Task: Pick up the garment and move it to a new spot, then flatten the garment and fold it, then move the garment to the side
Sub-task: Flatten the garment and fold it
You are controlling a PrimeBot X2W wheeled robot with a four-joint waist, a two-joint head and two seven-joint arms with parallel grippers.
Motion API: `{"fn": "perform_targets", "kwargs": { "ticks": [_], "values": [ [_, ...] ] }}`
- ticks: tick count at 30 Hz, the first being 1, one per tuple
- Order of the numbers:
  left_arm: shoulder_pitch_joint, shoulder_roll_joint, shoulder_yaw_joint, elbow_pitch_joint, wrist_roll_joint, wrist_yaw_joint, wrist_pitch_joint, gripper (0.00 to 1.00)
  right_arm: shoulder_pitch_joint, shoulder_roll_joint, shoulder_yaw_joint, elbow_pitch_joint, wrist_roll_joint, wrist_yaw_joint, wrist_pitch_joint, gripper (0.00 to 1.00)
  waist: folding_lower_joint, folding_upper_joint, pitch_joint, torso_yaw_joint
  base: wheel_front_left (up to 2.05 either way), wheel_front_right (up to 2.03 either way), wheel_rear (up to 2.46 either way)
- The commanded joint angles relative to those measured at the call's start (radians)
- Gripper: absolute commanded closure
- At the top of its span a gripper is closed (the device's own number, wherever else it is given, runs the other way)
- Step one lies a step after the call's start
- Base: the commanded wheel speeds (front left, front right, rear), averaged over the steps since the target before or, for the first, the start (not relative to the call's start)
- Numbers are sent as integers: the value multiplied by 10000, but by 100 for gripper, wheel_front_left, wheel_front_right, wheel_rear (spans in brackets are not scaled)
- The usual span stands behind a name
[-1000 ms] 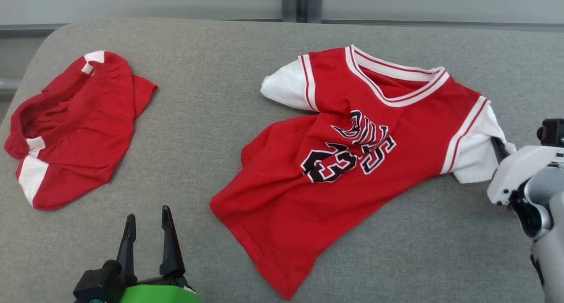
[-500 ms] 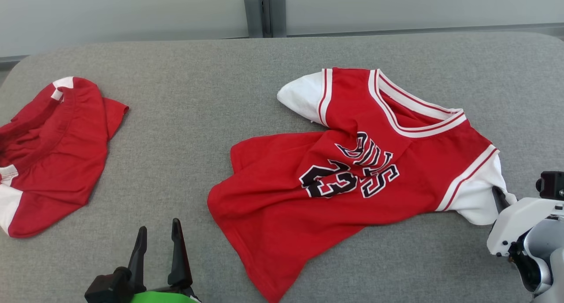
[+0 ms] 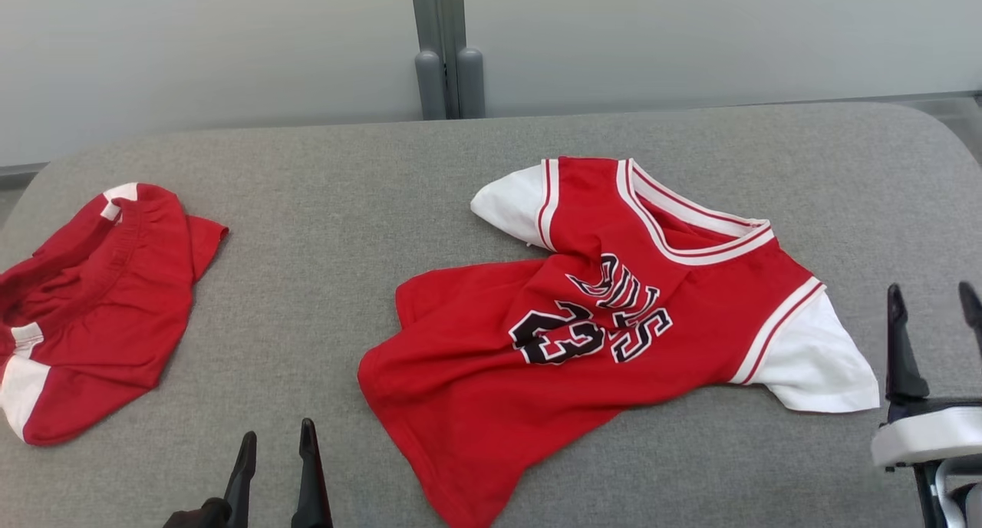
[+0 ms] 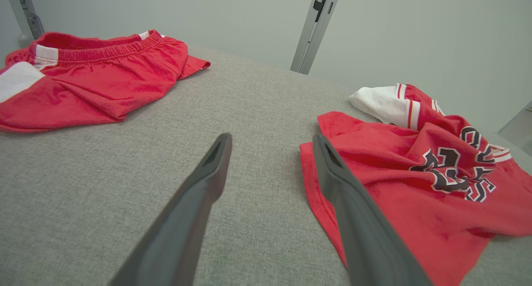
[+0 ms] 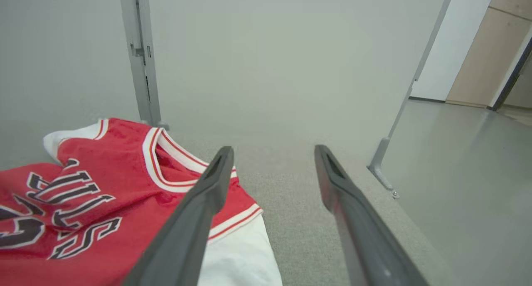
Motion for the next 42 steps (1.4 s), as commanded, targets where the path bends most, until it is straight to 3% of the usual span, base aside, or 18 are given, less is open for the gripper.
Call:
{"fn": "perform_targets", "kwargs": {
  "ticks": [1,7,19,30,36,42],
  "values": [
    [85,20,39,61,73,-79,-3,0,317,199,-213,-764,-243,-15,-45,0,0,-1,-185,-166,0,0,0],
    [-137,21,-52,327,193,-175,-3,0,1153,868,-346,-2103,-575,-15,-47,0,0,-1,-170,-389,0,0,0],
    [-989,24,-739,1857,393,-727,-5,0,1160,1031,639,-1443,-346,-15,-50,0,0,-1,163,-676,0,0,0],
    [-1700,23,-889,2441,-37,-904,-5,0,1020,1051,963,-1261,-229,-15,-51,0,0,-1,341,-591,0,0,0],
    [-2454,29,-1363,4093,-396,-814,9,0,838,1056,1294,-1347,-166,-15,-50,0,0,-1,633,-782,0,0,0],
    [-3595,29,-1802,5396,-1032,-1171,214,0,730,1038,1305,-1466,-191,-15,-51,0,0,-1,1024,-922,0,0,0]
  ]
}}
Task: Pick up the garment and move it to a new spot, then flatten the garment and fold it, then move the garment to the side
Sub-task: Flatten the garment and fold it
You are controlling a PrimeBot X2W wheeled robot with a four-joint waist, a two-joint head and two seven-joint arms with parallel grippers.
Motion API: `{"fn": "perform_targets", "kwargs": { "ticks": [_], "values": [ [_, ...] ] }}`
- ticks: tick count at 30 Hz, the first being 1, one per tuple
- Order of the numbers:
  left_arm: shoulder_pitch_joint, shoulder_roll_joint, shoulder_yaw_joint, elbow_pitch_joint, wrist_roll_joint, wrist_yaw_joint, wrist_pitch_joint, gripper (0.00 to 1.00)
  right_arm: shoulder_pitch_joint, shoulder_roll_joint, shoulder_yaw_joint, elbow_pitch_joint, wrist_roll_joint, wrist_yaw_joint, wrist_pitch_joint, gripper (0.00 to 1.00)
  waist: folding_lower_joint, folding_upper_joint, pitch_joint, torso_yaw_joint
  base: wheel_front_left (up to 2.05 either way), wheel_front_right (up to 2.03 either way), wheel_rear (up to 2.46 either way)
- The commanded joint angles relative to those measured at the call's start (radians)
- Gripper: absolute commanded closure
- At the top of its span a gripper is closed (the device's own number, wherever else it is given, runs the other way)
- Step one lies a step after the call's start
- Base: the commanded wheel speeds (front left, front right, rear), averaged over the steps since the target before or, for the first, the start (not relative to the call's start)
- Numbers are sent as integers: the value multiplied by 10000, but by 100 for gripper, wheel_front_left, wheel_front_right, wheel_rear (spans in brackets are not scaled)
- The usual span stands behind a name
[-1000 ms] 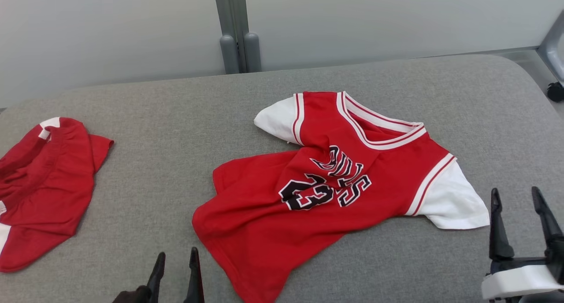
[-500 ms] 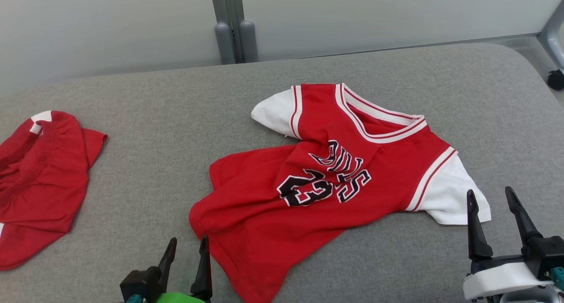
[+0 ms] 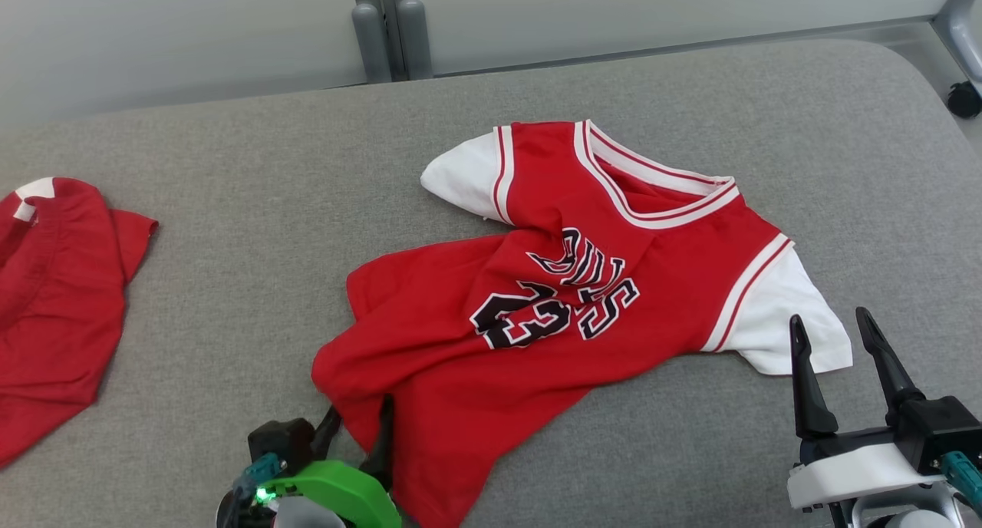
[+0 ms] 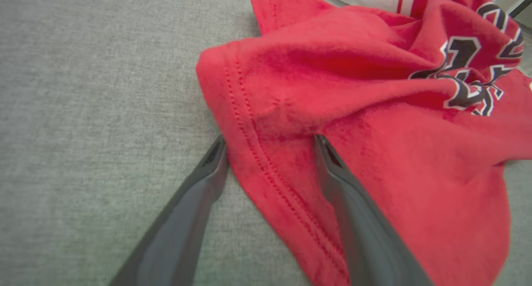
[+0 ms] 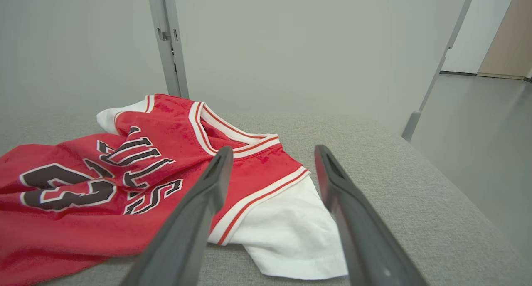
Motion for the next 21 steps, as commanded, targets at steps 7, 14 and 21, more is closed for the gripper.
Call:
{"fn": "perform_targets", "kwargs": {
  "ticks": [7,14,21],
  "values": [
    [-1198,40,-75,594,-578,-472,-113,100,-326,-47,93,-77,-32,-14,-29,0,0,0,433,-250,0,0,0],
    [-2256,485,749,-467,-769,-341,-160,100,-678,-20,258,-245,59,-12,-29,0,0,0,1070,-178,0,0,0],
    [-4001,1303,931,343,-568,-70,670,100,-1328,-12,653,-192,49,-14,-29,0,0,0,1911,-94,0,0,0]
  ]
}}
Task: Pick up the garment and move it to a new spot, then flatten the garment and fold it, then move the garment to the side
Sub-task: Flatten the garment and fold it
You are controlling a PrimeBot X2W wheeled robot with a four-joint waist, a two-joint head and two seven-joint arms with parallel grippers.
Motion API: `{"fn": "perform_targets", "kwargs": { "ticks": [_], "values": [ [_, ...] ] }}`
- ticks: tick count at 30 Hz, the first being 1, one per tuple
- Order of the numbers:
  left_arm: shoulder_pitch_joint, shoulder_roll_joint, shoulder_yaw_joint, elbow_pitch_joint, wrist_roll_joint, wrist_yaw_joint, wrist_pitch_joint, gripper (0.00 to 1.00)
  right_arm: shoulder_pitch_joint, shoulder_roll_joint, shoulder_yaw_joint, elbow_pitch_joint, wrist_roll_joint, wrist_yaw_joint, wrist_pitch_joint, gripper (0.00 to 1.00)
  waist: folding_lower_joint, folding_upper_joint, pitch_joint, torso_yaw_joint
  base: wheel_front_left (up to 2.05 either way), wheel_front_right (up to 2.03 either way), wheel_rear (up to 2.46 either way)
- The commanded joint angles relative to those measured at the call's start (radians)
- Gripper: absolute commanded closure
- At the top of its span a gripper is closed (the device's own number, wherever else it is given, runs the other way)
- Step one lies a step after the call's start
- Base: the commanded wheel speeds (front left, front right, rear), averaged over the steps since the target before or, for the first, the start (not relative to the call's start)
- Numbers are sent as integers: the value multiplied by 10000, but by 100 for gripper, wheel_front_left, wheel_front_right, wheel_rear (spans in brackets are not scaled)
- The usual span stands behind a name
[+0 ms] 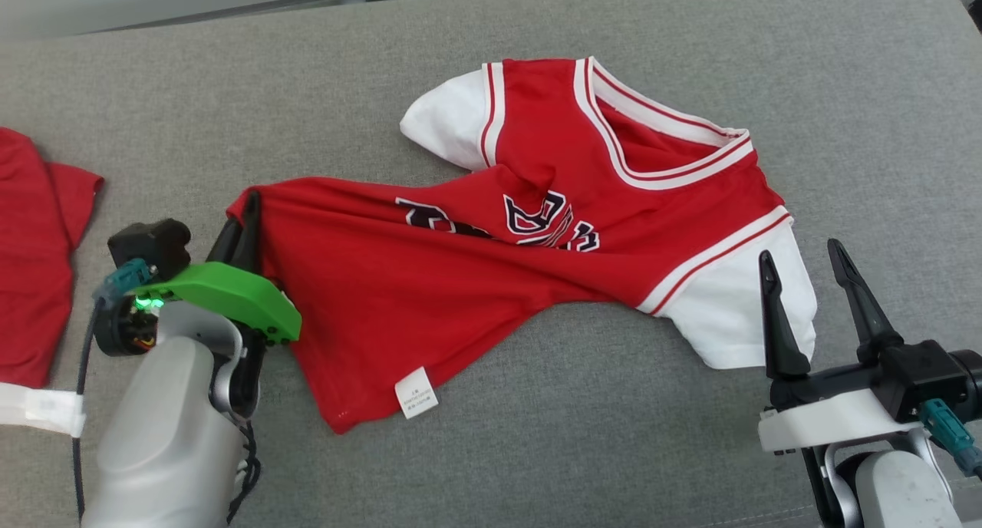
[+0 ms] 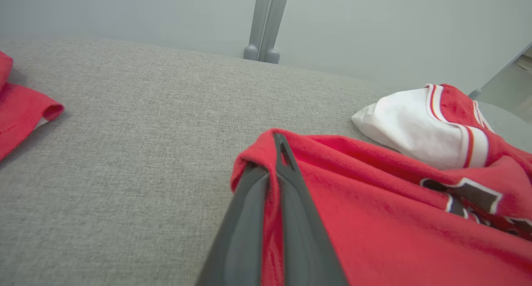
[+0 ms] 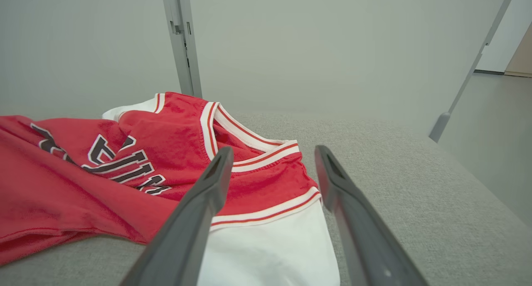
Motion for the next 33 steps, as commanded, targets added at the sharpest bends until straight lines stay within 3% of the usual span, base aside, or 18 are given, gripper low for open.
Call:
{"fn": "perform_targets", "kwargs": {
  "ticks": [1,8,9,10,11,16,18,20,25,29,33],
  "values": [
    [-372,186,24,275,63,-26,15,100,-222,-16,87,37,13,-14,-29,0,0,0,476,49,0,0,0],
    [-999,290,-186,1606,166,-274,-286,100,-419,-63,145,217,-21,-14,-31,0,0,0,471,74,0,0,0],
    [-949,197,-107,1750,2,-314,-375,95,-367,-64,165,279,-30,-14,-31,0,0,0,362,85,0,0,0],
    [-862,146,-64,1855,-96,-355,-410,70,-300,-61,183,334,-34,-14,-29,0,0,0,252,95,0,0,0],
    [-689,107,-77,1991,-189,-389,-428,0,-223,-60,189,380,-20,-14,-31,0,0,0,115,116,0,0,0],
    [200,4,-16,1989,-479,-450,-627,0,147,-53,106,516,37,-14,-29,0,0,0,-699,301,0,0,0],
    [716,60,118,1569,-340,-233,-796,0,298,-88,20,473,40,-14,-29,0,0,0,-1042,392,0,0,0],
    [1872,-67,792,-201,-62,99,-898,0,481,-176,-172,363,-16,-14,-31,0,0,0,-1498,523,0,0,0],
    [4587,-659,1756,-3513,1198,462,-869,0,624,-369,-607,349,-73,-14,-29,0,0,0,-2033,754,0,0,0],
    [6337,-1041,2251,-5334,2133,226,-870,0,713,-592,-598,537,41,-14,-29,0,0,0,-2373,848,0,0,0],
    [7211,-1137,2303,-6271,2842,-91,-872,0,862,-624,-558,740,164,-14,-29,0,0,0,-2519,1025,0,0,0]
  ]
}}
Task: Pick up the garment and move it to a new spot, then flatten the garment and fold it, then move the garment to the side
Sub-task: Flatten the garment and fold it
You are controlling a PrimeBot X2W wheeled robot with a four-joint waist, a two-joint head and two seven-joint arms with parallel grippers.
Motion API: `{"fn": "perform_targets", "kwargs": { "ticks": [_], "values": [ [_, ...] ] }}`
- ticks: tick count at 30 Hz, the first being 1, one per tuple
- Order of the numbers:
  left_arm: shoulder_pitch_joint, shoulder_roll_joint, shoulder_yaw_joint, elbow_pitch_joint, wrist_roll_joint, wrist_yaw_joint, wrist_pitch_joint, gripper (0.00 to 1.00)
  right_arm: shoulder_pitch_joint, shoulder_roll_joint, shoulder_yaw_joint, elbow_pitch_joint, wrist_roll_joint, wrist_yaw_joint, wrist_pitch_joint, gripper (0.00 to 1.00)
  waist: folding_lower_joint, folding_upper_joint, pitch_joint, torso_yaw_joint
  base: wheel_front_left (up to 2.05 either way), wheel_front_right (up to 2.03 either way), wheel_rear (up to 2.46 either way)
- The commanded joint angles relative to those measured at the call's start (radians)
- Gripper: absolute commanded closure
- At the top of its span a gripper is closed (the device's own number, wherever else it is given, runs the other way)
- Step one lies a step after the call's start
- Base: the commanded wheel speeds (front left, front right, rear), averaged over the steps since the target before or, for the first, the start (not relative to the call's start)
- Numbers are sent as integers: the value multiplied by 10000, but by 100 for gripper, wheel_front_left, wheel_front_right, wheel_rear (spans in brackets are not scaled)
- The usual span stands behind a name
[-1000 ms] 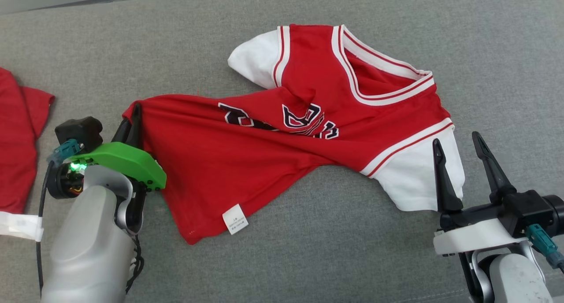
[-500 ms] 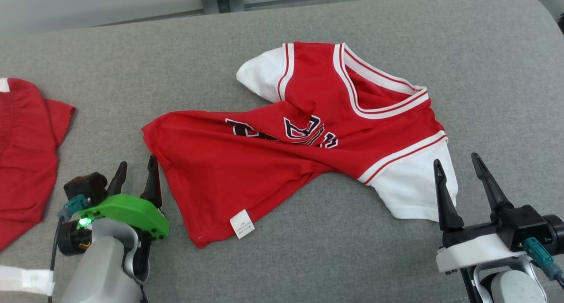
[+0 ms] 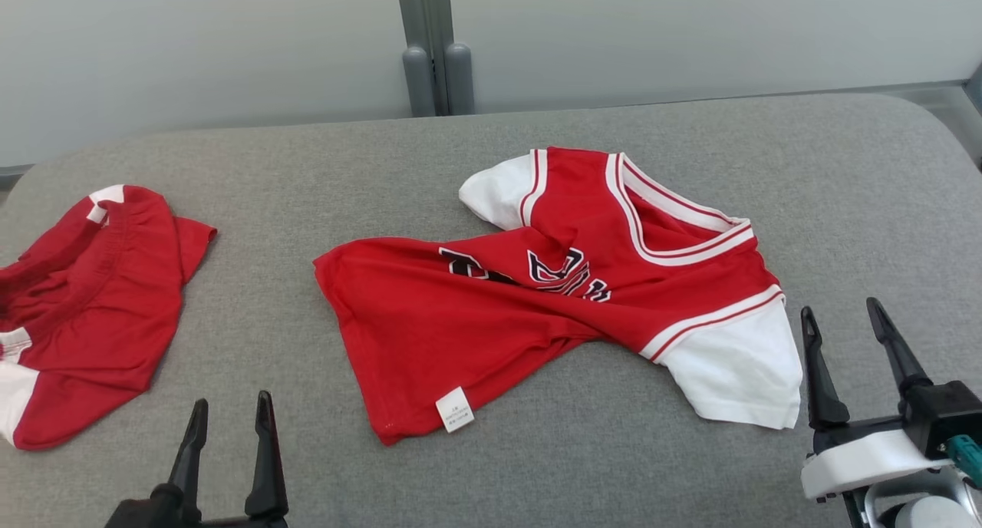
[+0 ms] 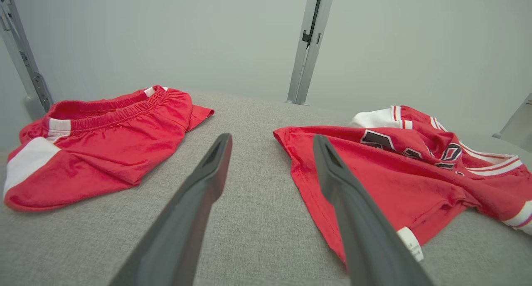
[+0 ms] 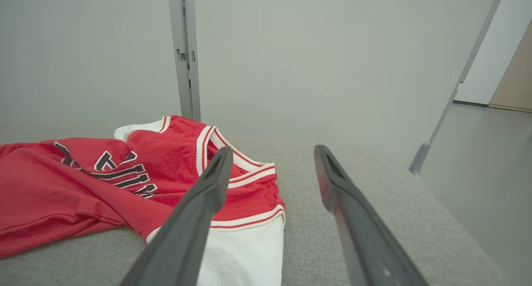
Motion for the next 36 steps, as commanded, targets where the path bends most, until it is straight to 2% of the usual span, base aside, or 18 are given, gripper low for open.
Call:
{"fn": "perform_targets", "kwargs": {
  "ticks": [1,9,21,27,29,31,36],
  "values": [
    [261,-11,-33,-152,208,-134,0,0,163,9,73,129,85,-14,-29,0,0,0,-248,251,0,0,0],
    [515,-19,-355,-10,569,-288,-1,0,618,376,104,836,158,-14,-29,0,0,0,-383,410,0,0,0],
    [204,-21,-582,296,518,-301,-3,0,909,630,41,1057,275,-14,-29,0,0,0,-362,104,0,0,0],
    [113,-24,-977,1229,-217,-370,-2,0,417,620,-204,991,449,-14,-29,0,0,0,-185,-91,0,0,0],
    [-151,-17,-1247,1743,-576,-393,-3,0,264,642,-278,1639,358,-12,-28,0,0,0,-27,-135,0,0,0],
    [-450,-12,-1655,2361,-880,-417,110,0,-183,359,-198,2543,243,-14,-6,0,0,0,147,-163,0,0,0],
    [-1442,-6,-2482,3193,-2420,-508,1021,0,-1253,-257,255,4342,391,-14,1088,0,0,0,534,-191,0,0,0]
  ]
}}
